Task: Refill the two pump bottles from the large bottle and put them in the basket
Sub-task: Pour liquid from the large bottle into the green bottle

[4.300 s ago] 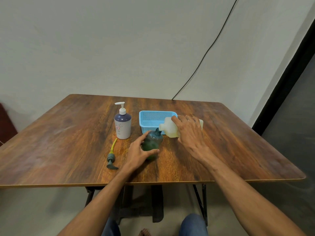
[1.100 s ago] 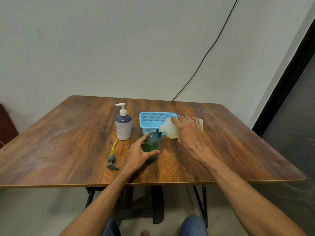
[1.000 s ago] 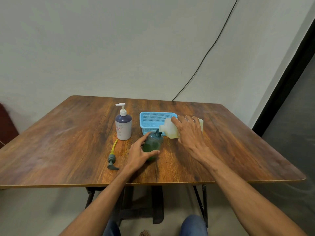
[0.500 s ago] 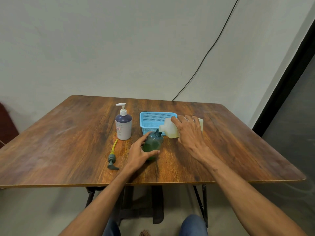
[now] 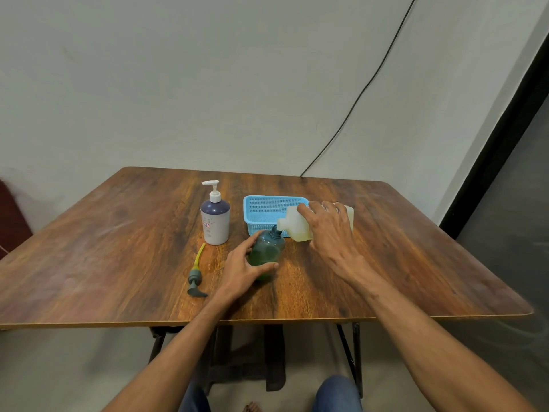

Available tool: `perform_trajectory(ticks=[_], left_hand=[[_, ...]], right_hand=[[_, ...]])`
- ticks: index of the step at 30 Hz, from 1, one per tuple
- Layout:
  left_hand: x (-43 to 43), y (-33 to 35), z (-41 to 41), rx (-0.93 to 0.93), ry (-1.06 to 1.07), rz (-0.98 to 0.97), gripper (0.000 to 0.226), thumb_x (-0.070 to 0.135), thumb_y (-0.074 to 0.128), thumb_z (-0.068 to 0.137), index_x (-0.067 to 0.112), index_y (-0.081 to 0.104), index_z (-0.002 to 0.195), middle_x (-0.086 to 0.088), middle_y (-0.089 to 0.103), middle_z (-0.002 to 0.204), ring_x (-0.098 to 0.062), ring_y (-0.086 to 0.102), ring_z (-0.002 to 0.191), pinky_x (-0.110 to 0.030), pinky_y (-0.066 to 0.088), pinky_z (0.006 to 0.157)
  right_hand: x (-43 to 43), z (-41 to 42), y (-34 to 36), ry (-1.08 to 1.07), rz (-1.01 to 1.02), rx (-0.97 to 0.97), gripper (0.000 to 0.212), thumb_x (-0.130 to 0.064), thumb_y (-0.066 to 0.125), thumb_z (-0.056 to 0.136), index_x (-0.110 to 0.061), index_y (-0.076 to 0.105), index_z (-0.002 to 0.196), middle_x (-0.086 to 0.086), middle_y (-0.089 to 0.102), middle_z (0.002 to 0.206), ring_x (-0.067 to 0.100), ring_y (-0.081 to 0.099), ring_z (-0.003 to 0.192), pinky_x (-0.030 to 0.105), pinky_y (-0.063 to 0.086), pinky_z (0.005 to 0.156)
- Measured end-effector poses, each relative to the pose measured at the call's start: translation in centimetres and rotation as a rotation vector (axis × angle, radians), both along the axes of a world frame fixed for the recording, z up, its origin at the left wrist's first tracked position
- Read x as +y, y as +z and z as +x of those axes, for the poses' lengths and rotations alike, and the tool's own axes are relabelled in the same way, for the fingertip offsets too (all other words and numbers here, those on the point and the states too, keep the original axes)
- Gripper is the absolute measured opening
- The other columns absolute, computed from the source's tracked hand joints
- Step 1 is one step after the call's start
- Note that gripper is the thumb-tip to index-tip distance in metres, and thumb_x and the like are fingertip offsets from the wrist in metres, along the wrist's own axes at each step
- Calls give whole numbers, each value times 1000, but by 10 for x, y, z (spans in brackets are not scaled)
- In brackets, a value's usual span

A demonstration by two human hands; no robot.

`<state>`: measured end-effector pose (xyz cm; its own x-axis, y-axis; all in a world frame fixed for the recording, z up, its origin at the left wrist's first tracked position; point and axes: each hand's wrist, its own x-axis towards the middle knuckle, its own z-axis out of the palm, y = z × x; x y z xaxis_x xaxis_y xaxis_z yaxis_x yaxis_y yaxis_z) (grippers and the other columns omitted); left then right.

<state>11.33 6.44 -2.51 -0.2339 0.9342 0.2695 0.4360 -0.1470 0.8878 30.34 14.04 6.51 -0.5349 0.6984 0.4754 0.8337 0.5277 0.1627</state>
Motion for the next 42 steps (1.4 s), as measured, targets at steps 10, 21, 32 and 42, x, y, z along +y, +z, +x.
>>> perform_trajectory(ticks=[10,21,32,42], left_hand=[[1,-2,0,-13,0,3,93,30,89,74,24,39,152,-2,53,146,-8,47,125,-22,39,102],[2,-3,-1,-7,-8,0,92,31,88,74,24,40,152,1,55,145,-6,49,124,-19,40,101],[3,-4,-2,11,-9,2,89,29,87,76,24,40,151,1,55,145,-5,49,120,-5,36,88],[5,-6,-3,7,-12,-2,90,30,87,75,25,39,151,1,54,146,-2,48,122,-3,35,88]], right_hand=[[-1,-2,1,-2,-4,-4,73,-10,86,66,-20,54,130,13,63,128,38,58,113,56,38,101],[-4,-1,4,-15,-4,-23,72,-12,83,70,-21,51,134,13,61,132,37,56,117,55,36,105],[-3,-1,3,-16,-6,-20,71,-10,83,70,-20,52,134,14,61,132,38,56,117,56,36,105],[-4,-2,4,-16,-10,-24,70,-11,83,71,-20,52,133,14,61,133,38,55,118,57,35,105]])
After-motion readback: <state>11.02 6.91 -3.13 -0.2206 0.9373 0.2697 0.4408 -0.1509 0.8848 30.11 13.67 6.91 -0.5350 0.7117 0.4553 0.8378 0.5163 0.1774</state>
